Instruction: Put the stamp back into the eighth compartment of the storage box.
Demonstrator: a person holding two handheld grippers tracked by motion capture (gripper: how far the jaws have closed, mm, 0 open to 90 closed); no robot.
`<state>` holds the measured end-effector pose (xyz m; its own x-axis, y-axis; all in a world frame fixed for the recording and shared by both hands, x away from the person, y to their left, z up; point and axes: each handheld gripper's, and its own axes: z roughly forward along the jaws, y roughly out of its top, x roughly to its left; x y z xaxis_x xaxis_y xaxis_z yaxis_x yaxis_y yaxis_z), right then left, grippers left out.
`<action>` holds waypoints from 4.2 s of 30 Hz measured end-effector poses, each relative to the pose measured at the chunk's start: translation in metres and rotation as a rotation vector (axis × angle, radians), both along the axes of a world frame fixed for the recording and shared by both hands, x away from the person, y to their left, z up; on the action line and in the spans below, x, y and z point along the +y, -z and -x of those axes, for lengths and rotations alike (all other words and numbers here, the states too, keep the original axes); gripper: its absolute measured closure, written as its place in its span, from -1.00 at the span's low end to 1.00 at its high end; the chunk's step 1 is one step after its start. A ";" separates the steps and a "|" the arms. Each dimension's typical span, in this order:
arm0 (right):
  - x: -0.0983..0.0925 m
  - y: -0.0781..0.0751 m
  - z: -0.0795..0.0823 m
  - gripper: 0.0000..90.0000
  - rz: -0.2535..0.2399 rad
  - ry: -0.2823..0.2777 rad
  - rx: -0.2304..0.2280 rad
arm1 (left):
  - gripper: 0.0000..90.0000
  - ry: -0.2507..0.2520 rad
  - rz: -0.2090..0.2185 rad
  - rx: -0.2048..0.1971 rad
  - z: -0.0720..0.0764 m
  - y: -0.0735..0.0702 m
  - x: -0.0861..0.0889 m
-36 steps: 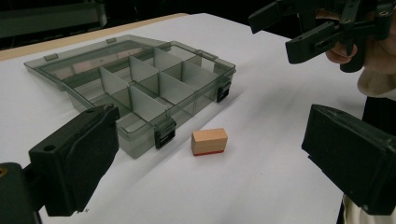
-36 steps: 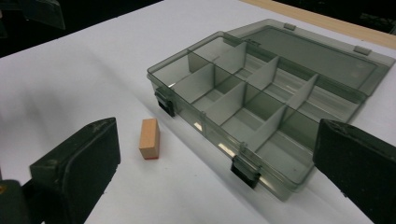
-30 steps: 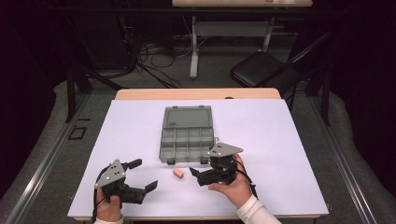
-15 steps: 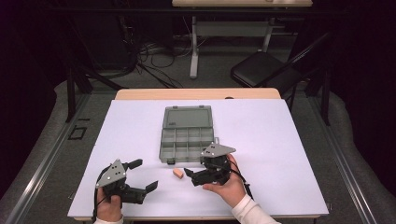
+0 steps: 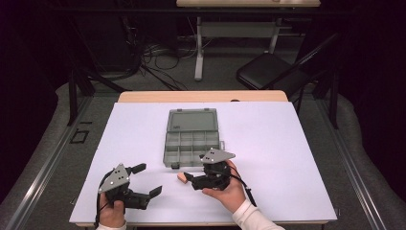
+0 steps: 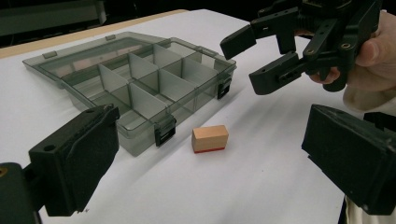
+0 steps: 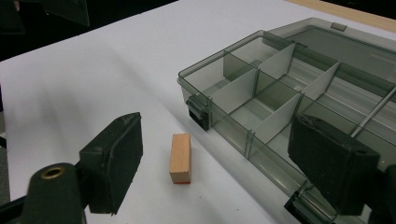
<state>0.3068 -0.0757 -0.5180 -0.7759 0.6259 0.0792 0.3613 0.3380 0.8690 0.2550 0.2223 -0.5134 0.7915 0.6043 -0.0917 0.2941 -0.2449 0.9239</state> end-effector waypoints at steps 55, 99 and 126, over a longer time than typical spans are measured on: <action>0.030 0.037 -0.001 -0.02 0.027 -0.041 0.061 | -0.92 -0.005 -0.012 0.014 -0.002 0.002 0.001; 0.041 0.049 0.003 0.59 0.082 -0.013 0.025 | -0.92 -0.007 -0.014 0.018 -0.003 0.003 0.001; 0.042 0.049 0.004 0.69 0.087 -0.010 0.012 | -0.92 -0.003 -0.016 0.023 -0.004 0.003 0.001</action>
